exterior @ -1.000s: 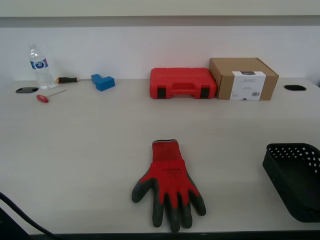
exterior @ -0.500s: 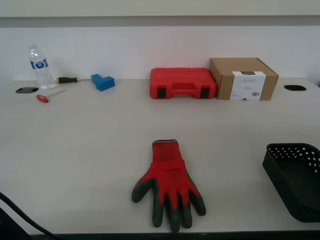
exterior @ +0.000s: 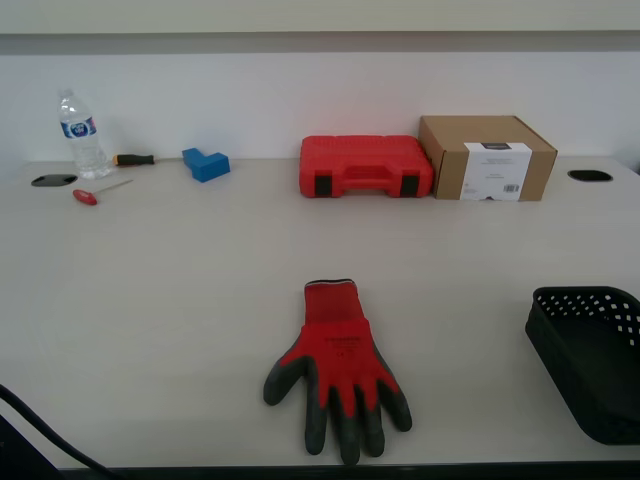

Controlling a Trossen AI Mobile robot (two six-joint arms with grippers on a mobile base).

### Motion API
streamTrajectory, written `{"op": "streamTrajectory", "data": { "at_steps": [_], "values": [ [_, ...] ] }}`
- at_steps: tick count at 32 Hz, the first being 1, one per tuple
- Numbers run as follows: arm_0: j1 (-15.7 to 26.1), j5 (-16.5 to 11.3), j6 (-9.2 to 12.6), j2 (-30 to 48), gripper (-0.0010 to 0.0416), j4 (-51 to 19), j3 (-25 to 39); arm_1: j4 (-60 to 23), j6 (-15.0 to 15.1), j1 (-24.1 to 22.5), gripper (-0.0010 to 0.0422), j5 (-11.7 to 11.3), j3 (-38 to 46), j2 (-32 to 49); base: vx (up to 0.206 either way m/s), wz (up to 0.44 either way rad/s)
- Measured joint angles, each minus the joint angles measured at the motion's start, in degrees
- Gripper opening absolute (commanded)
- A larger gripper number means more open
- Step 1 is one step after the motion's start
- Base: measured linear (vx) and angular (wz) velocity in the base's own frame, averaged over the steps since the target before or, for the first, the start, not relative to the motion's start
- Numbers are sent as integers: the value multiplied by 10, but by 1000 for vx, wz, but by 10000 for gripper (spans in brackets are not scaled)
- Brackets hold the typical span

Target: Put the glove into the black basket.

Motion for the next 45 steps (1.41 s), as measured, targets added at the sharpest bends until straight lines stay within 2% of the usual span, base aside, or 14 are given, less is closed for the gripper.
{"op": "streamTrajectory", "data": {
  "at_steps": [12,14,16,17,20,22,23,28,35,37,40,43,44,45],
  "values": [
    [0,0,0,0,1,1,0,0,0,0,0,0,0,0,0,0],
    [0,0,8,0,1,1,0,0,0,0,0,0,0,0,0,0],
    [1,-3,52,0,1,0,0,0,0,0,0,0,0,0,0,0],
    [1,-19,78,0,1,0,0,0,0,0,0,0,0,0,0,0],
    [4,-116,123,8,1,-4,0,0,0,0,0,0,0,0,0,0],
    [16,-139,163,19,1,-27,0,0,0,0,0,0,0,0,0,0],
    [21,-142,170,23,1,-45,0,0,0,0,0,0,0,0,0,0],
    [78,-152,176,67,1,-179,0,0,0,0,0,0,0,0,0,0],
    [203,-153,181,187,1,-190,21,0,0,0,0,0,0,0,0,0],
    [254,-152,187,259,1,-192,56,0,0,0,0,0,0,0,0,0],
    [296,-152,187,347,1,-217,120,0,0,0,0,0,0,0,0,0],
    [332,-156,186,450,1,-327,212,-1,0,0,0,0,0,0,0,0],
    [344,-164,179,502,1,-381,270,-1,0,0,0,-2,0,0,0,0],
    [349,-168,177,516,1,-390,277,0,0,0,0,-2,0,0,0,0]
  ]
}}
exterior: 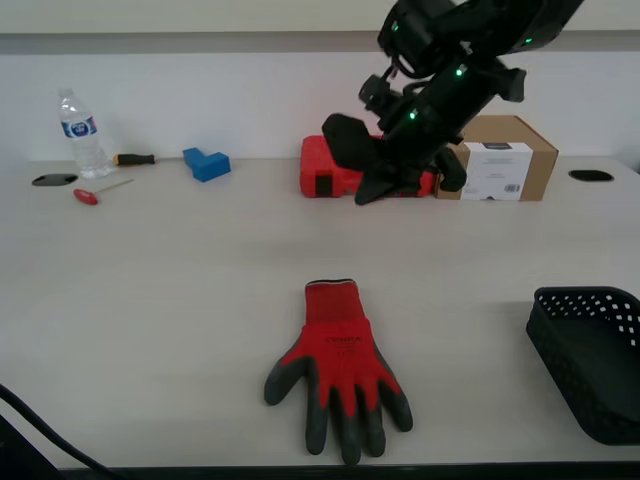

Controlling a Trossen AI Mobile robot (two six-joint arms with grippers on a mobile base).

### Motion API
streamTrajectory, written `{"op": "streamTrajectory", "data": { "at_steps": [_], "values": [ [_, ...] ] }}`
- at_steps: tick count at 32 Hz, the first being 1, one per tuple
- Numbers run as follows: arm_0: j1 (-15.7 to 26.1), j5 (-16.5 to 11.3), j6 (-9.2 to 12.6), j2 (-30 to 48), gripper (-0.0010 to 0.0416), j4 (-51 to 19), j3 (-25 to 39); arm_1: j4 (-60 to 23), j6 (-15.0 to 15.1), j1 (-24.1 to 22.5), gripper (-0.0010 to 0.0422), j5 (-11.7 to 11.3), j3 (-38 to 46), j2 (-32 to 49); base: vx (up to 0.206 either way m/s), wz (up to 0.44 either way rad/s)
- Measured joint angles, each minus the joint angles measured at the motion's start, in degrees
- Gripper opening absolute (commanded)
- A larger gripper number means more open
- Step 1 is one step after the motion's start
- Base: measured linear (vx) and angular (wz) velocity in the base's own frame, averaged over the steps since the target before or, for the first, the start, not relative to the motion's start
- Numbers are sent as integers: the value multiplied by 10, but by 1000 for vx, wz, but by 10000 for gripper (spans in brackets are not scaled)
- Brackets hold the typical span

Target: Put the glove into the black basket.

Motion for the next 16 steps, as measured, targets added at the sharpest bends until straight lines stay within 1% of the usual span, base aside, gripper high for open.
{"op": "streamTrajectory", "data": {
  "at_steps": [1,3,4,5,6,9,11,12,15,16],
  "values": [
    [7,-12,-6,36,1,-60,38,0,0,0,0,0,0,0,0,0],
    [17,-28,-11,79,1,-63,80,0,0,0,0,0,0,0,0,0],
    [21,-28,-12,90,1,-75,87,-1,0,0,0,0,0,0,0,0],
    [29,-28,-15,115,1,-92,108,-2,0,0,0,0,0,0,0,0],
    [36,-30,-18,130,1,-89,121,-2,0,0,0,0,0,0,0,0],
    [45,-28,-27,168,1,-125,162,-3,0,0,0,-2,0,0,0,0],
    [50,-28,-29,191,1,-163,179,-3,0,0,0,-2,0,0,0,0],
    [53,-29,-30,209,1,-176,198,-3,0,0,0,-2,0,0,0,0],
    [61,-31,-38,235,1,-207,218,-3,0,0,0,-2,0,0,0,0],
    [64,-31,-39,247,1,-207,225,-3,0,0,0,-2,0,0,0,0]
  ]
}}
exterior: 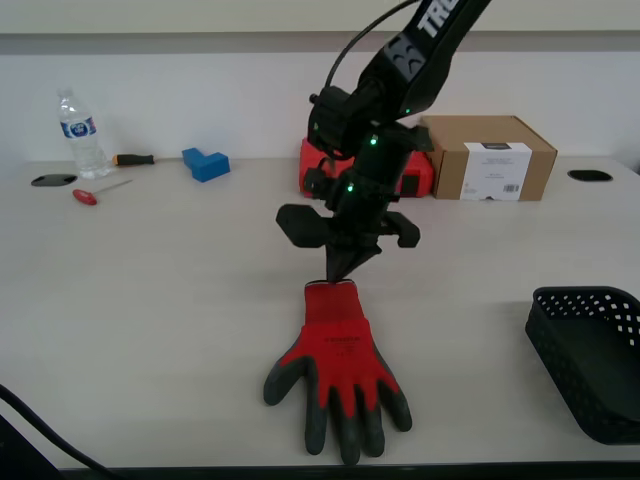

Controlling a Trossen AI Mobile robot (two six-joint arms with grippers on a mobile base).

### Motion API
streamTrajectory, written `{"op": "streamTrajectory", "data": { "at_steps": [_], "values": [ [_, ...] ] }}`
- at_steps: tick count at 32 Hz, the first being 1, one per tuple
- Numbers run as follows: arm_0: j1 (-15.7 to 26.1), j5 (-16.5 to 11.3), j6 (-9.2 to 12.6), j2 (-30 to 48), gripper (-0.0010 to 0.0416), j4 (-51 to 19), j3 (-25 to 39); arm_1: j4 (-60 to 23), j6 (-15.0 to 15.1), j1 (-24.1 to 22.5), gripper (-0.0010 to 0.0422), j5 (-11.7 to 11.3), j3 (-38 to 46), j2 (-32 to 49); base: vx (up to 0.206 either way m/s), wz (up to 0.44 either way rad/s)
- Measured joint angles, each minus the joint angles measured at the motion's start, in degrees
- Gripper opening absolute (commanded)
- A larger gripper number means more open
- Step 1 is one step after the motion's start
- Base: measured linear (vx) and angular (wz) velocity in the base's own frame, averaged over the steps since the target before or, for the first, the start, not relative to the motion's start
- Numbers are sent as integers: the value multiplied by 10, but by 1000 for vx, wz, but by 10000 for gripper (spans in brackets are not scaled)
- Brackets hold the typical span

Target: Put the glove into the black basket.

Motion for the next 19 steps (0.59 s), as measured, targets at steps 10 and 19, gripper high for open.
{"op": "streamTrajectory", "data": {
  "at_steps": [10,19],
  "values": [
    [4,-8,-1,45,7,-19,7,0,0,0,0,0,0,0,0,0],
    [3,26,-5,47,133,-30,7,0,0,0,0,0,0,0,0,0]
  ]
}}
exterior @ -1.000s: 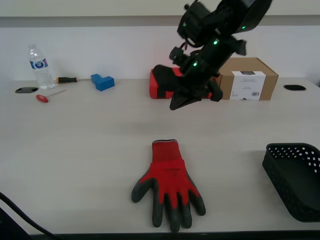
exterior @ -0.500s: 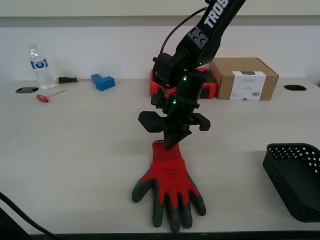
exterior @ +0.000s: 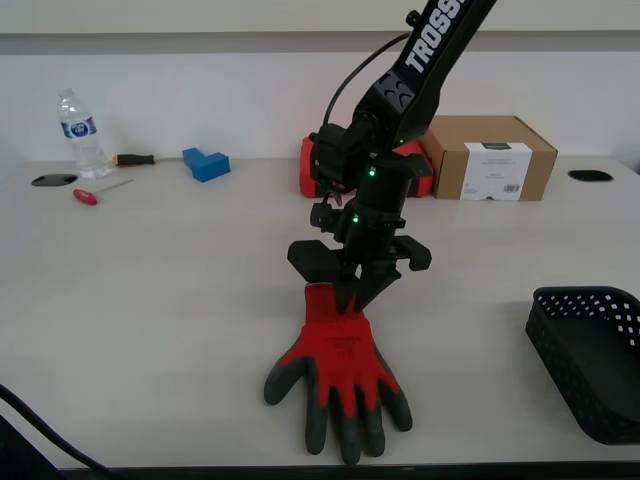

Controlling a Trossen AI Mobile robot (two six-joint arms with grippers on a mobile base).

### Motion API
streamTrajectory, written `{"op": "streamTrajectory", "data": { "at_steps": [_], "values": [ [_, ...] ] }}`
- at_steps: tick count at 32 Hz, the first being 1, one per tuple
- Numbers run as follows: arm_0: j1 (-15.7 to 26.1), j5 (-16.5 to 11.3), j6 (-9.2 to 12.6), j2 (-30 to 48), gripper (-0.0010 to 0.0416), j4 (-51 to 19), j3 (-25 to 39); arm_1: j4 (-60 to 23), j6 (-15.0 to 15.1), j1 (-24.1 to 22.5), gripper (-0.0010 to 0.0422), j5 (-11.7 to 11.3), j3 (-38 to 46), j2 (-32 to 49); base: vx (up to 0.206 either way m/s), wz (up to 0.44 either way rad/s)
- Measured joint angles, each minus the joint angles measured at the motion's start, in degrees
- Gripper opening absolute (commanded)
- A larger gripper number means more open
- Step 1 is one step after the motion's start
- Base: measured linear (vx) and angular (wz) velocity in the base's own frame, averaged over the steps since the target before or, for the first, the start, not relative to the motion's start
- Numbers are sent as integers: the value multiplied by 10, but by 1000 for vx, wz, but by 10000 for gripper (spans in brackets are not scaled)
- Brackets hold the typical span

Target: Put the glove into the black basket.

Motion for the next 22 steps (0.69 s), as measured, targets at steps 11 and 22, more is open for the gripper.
{"op": "streamTrajectory", "data": {
  "at_steps": [11,22],
  "values": [
    [0,67,-45,1,249,3,-2,0,0,0,0,0,0,0,0,0],
    [1,16,-39,53,240,12,17,0,0,0,0,0,0,0,0,0]
  ]
}}
